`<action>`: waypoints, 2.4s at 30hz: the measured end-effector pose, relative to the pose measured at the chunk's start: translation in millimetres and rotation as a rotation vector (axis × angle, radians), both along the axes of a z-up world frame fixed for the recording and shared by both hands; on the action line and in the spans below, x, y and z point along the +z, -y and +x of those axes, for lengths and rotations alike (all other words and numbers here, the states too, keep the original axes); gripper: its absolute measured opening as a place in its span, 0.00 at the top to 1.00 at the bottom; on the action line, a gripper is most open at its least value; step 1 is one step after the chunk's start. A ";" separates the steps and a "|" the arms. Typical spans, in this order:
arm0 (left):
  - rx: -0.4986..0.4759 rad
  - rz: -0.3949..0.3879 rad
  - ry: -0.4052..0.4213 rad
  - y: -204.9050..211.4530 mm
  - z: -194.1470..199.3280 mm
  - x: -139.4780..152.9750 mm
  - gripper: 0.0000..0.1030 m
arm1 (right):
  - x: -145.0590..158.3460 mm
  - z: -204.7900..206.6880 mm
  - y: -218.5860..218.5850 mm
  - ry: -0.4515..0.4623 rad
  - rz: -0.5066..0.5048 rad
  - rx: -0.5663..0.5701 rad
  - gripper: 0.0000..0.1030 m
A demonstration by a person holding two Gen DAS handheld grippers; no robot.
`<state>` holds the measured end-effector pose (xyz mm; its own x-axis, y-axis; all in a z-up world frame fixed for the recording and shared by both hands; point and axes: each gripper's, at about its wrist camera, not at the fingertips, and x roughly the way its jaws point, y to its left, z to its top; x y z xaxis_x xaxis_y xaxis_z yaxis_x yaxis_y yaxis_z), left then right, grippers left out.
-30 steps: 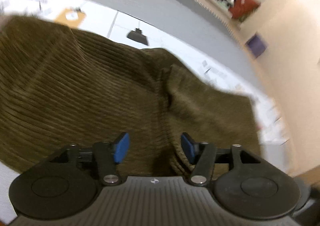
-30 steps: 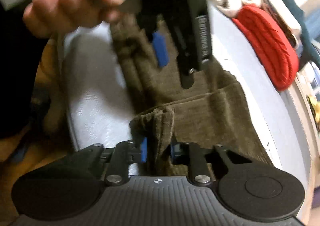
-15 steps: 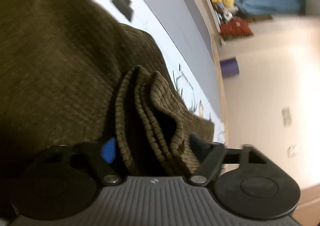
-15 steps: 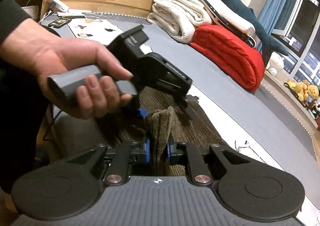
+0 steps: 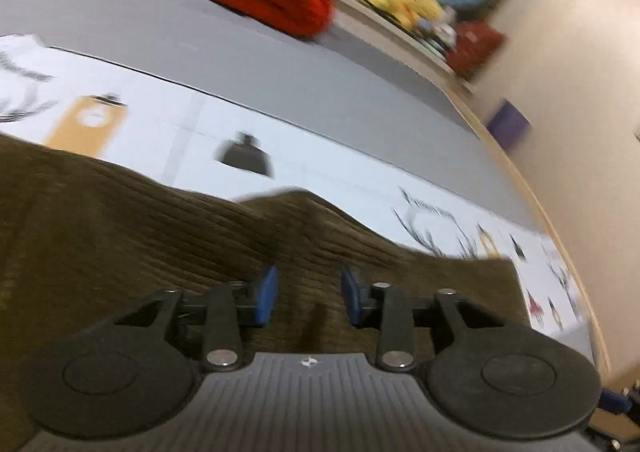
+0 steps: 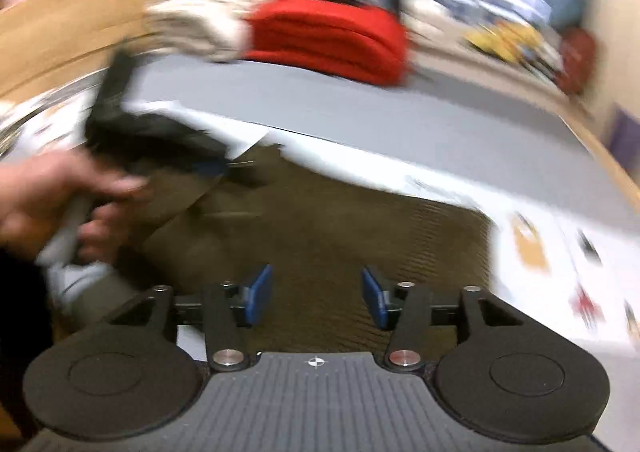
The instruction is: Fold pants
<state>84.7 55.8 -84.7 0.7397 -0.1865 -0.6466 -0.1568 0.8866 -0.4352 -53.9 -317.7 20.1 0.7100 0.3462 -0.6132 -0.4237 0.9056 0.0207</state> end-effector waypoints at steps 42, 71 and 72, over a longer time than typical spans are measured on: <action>-0.433 -0.265 0.117 67.0 -64.5 66.6 0.08 | -9.5 -90.1 -91.8 0.456 -0.296 0.418 0.77; -0.118 0.206 -0.038 -97.4 -79.3 101.5 0.83 | 22.1 48.7 -65.8 -0.216 0.428 0.037 0.40; -0.098 0.231 -0.049 -115.0 -82.8 102.3 0.84 | 19.2 54.0 -70.9 -0.235 0.423 0.026 0.40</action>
